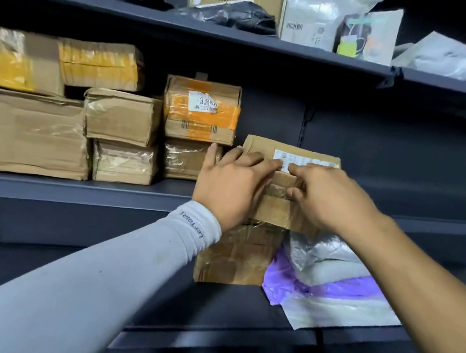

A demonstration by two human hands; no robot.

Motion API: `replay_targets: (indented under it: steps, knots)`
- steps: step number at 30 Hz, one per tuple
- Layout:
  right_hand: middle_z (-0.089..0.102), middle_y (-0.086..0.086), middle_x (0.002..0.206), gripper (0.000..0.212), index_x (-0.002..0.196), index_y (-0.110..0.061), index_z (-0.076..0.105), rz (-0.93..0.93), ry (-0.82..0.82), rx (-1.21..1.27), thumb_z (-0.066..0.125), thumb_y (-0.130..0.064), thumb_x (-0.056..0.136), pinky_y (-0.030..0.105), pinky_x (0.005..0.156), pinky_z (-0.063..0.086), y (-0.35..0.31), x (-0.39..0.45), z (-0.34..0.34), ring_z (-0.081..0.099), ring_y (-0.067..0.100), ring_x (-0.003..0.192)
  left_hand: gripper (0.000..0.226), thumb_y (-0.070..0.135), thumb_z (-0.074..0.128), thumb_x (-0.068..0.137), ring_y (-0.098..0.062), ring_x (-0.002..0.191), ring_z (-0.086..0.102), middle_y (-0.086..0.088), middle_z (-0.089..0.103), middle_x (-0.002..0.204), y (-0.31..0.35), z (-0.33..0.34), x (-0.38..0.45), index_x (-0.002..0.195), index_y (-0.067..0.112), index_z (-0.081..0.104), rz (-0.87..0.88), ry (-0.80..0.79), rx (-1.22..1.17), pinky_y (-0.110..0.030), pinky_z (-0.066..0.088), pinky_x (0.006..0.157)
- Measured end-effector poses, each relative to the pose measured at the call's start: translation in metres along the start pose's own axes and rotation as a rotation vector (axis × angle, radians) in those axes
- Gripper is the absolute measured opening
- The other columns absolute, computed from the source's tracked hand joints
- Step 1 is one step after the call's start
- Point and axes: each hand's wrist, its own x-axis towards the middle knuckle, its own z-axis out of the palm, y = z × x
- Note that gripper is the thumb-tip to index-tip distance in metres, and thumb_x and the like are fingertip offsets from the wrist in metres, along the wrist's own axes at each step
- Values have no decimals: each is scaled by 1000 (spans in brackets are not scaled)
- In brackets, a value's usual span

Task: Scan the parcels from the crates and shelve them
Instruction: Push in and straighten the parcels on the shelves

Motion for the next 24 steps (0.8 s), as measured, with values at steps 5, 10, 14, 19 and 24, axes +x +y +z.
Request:
replay_targets:
  steps: [5, 10, 14, 19, 24]
  knots:
    - [55, -5, 148, 47, 143, -34, 56, 2, 154, 58, 58, -52, 99, 42, 97, 51, 22, 8, 10, 55, 29, 130, 44, 50, 27, 105, -25, 136, 50, 12, 62, 135, -13, 24, 24, 143, 44, 50, 18, 14, -14, -61, 19, 121]
    - [56, -14, 142, 55, 139, -31, 61, -21, 264, 496, 77, -43, 88, 26, 102, 39, 59, 24, 32, 52, 15, 134, 42, 48, 31, 110, -23, 153, 31, 10, 46, 158, -32, 36, 48, 151, 46, 40, 1, -29, -31, -57, 5, 126]
    - [55, -12, 144, 55, 141, -29, 56, -19, 320, 485, 72, -46, 91, 28, 102, 41, 59, 32, 55, 53, 16, 130, 50, 48, 27, 110, -28, 159, 16, 2, 28, 170, -33, 48, 53, 160, 48, 24, -23, -25, 0, -56, 0, 127]
    - [54, 6, 143, 63, 139, -20, 54, 59, 367, 301, 50, -57, 89, 55, 107, 44, 33, 44, 68, 48, 33, 135, 60, 61, 15, 105, -26, 160, 12, 1, 18, 173, -11, 63, 47, 163, 49, 6, 38, -56, -70, -56, -1, 128]
    - [31, 7, 160, 73, 159, -21, 29, 117, 240, 334, 56, -43, 95, 55, 116, 35, 20, 53, 71, 28, 35, 148, 59, 63, 20, 104, -24, 160, 13, 0, 18, 173, -8, 74, 45, 161, 54, 5, 5, -23, -158, -56, 1, 128]
